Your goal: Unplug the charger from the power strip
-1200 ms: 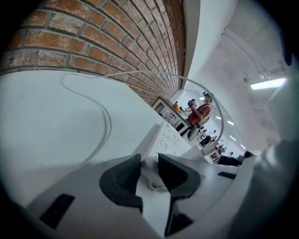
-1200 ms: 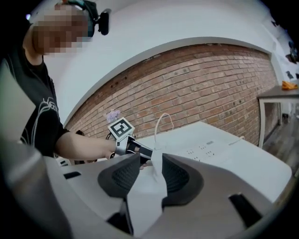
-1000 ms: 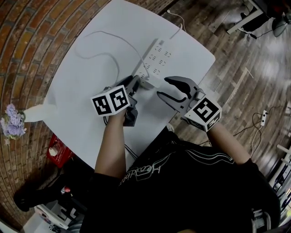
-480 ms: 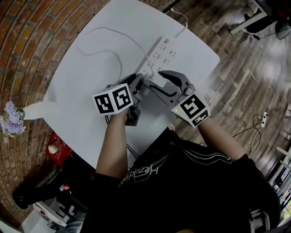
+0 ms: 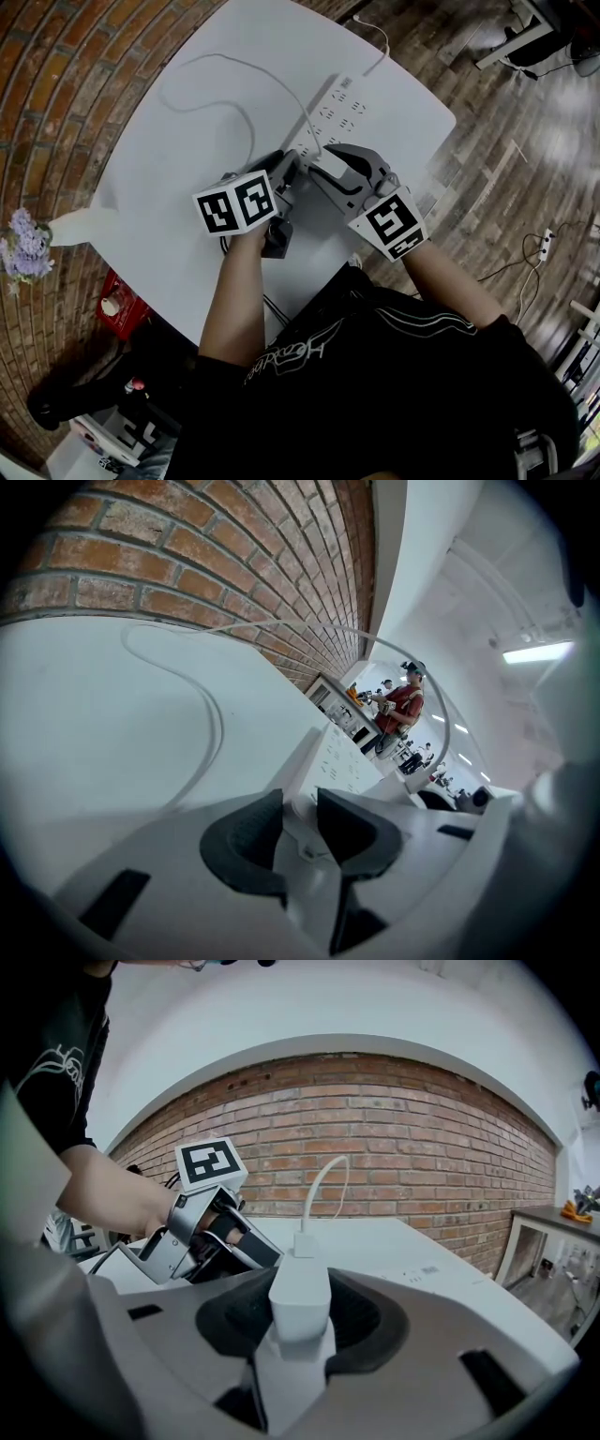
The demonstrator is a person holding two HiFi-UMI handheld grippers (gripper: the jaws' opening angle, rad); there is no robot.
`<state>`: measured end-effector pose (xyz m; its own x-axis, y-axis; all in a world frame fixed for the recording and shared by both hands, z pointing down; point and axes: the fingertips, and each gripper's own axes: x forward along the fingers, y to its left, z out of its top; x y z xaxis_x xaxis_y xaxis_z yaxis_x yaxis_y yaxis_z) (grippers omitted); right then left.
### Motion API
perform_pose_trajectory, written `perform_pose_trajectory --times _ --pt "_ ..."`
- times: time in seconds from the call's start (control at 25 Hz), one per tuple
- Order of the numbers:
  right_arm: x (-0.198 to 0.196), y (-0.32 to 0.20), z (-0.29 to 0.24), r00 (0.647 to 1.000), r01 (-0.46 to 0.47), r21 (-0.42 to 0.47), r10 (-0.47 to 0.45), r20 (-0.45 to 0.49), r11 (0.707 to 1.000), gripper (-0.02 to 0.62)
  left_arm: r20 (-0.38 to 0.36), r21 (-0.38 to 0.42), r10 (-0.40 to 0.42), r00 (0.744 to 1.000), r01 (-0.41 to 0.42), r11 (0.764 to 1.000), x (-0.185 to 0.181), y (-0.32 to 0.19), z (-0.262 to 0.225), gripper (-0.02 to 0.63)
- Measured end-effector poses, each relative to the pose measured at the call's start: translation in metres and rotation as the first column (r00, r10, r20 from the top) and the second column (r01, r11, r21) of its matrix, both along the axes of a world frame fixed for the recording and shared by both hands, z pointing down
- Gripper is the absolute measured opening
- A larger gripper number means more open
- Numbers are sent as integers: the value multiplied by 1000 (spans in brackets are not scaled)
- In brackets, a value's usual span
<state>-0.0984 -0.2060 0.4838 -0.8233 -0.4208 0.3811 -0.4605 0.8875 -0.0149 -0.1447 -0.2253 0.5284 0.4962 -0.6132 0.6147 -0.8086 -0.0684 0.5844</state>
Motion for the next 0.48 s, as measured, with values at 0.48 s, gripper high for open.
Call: perform_pose_trajectory --times 0.48 --pt "0 -1 1 1000 -5 -10 5 6 1000 117 4 3 2 1000 -2 1000 -1 0 -1 112"
